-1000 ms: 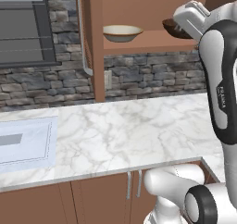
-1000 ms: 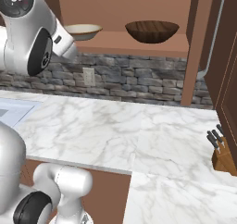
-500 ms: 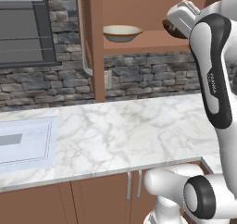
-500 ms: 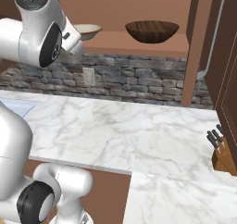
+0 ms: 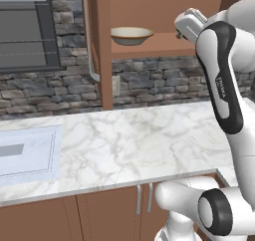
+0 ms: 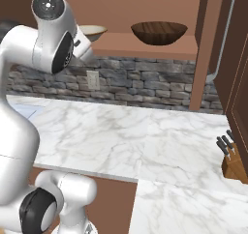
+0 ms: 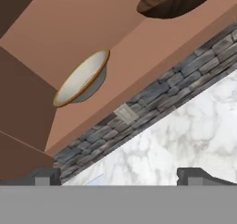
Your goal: Move the bowls from the cabinet to the plates on the dining table.
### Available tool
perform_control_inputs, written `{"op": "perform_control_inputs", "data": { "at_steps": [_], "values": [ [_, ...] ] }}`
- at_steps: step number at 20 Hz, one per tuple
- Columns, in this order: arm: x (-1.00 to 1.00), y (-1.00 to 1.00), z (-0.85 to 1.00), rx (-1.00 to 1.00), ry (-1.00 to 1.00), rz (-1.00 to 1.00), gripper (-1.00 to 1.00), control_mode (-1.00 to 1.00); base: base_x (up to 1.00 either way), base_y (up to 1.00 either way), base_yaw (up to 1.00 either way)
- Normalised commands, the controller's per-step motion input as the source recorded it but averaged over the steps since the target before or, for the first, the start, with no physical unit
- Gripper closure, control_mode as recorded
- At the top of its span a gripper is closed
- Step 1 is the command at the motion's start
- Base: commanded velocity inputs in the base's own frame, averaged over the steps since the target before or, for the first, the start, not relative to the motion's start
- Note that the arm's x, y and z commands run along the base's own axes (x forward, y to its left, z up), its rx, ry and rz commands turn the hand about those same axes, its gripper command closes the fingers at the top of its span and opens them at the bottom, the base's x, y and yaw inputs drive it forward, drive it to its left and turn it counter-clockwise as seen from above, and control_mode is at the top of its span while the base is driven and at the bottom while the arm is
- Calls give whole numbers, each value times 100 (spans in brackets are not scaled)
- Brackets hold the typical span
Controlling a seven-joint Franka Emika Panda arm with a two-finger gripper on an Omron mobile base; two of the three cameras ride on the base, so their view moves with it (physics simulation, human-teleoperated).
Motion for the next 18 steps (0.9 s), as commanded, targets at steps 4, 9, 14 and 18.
{"op": "perform_control_inputs", "data": {
  "at_steps": [4, 9, 14, 18],
  "values": [
    [53, 4, -2, 4, 0, 4, -100, -100, 0, 0, 0],
    [50, 6, 5, 4, 11, 1, -100, -100, 0, 0, 0],
    [46, 0, 7, 1, 14, 1, -100, -100, 0, 0, 0],
    [38, 0, -1, 0, 5, 1, -100, -100, 0, 0, 0]
  ]
}}
